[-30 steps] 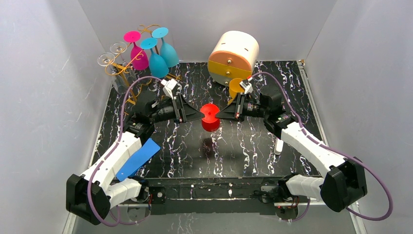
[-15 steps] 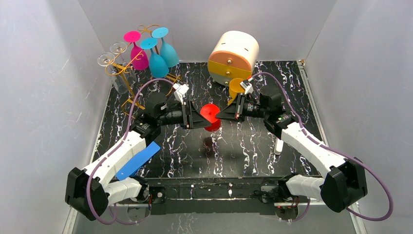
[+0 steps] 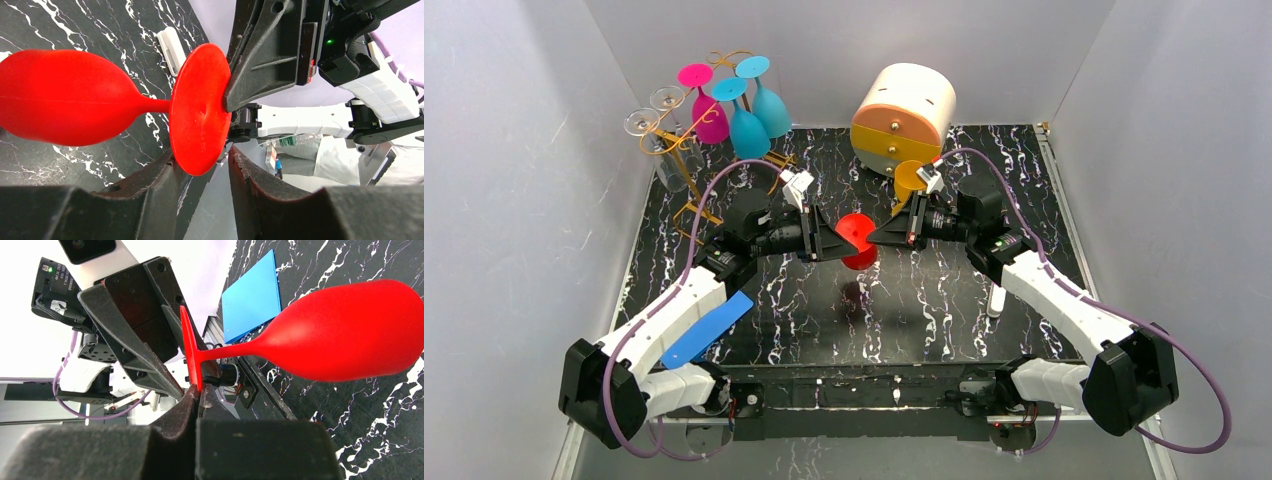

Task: Take the wine glass off the wine glass rack
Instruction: Place the wine glass at the center of the board.

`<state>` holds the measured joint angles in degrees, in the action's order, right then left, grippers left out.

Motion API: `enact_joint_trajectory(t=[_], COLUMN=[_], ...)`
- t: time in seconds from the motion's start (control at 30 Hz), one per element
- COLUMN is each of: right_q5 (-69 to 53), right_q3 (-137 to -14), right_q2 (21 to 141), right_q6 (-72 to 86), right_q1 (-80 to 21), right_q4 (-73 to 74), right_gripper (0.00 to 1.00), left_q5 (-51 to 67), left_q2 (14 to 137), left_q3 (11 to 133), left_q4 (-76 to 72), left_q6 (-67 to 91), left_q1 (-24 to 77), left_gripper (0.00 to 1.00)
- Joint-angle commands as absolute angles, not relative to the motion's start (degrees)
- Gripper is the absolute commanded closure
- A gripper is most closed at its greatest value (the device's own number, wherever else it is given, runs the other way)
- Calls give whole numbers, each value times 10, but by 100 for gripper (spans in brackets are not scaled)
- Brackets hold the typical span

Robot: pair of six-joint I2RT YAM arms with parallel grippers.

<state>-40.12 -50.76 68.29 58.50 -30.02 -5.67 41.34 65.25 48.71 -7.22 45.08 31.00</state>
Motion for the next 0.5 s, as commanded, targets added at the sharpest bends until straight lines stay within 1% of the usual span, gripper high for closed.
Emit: enact_joint_trajectory(t=[0.0, 0.13, 0.23, 0.27, 0.3, 0.47], right_q5=[-414, -418, -419, -419, -419, -419], right_q3=[-507, -507, -506, -506, -506, -505], right_q2=[672, 675, 673, 674, 674, 674], right_q6=[580, 579, 581, 580, 579, 578], right_q1=[-299, -299, -299, -298, -299, -299], right_q4=[-76, -77, -78, -78, -78, -78], right_gripper=[99, 99, 99, 99, 99, 99], left_q5=[403, 402, 404, 407, 408, 412], left_q2=[647, 646, 650, 653, 655, 653], left_q3=[501, 485, 470, 467, 467, 480], left_q4=[-92, -147, -198, -206, -208, -165], left_q6=[459, 494, 529, 535, 536, 507], left_q1=[314, 314, 314, 314, 315, 315], left_gripper=[64, 65, 70, 74, 77, 84])
